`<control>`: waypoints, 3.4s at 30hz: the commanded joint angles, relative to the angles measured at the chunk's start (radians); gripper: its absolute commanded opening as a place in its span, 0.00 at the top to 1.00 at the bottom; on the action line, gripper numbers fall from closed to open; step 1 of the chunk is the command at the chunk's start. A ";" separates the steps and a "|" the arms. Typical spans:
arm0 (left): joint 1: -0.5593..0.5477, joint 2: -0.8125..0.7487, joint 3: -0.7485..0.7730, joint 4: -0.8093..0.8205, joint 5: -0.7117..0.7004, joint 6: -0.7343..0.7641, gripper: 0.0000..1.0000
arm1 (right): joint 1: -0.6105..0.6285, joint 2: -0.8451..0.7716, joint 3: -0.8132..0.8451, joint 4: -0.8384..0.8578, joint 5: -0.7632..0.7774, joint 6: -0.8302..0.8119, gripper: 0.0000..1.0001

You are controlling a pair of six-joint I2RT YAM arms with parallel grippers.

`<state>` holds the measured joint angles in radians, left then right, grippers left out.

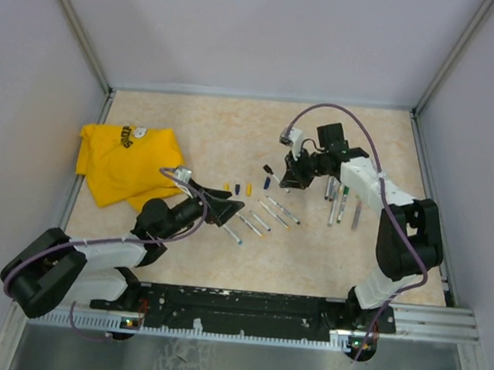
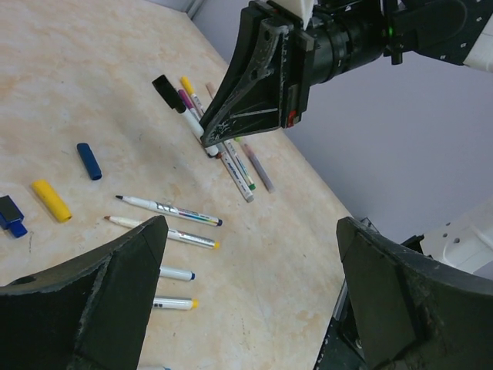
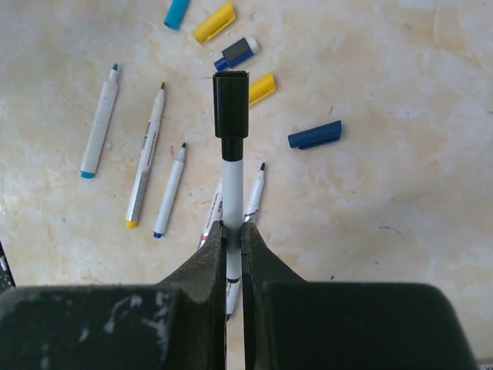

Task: Open the pen caps
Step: Pick up the pen from the center of the board, then open the pen cap from the pen, then place the pen at the center of the board.

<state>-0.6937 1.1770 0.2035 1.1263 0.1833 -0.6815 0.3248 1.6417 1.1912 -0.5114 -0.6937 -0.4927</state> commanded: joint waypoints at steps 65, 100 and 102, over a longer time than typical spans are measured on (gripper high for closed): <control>-0.045 0.316 0.282 -0.001 -0.223 -0.229 1.00 | 0.192 -0.060 -0.045 0.107 -0.149 0.024 1.00; 0.228 -0.224 0.014 -0.295 -0.036 -0.028 1.00 | 0.039 -0.182 -0.135 0.150 0.233 0.063 1.00; 0.228 -0.238 0.002 -0.298 -0.020 -0.026 1.00 | 0.021 -0.184 -0.161 0.175 0.263 0.072 1.00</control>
<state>-0.4694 0.9726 0.2306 0.8581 0.0994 -0.7422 0.3817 1.5024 1.0706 -0.4030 -0.5346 -0.4652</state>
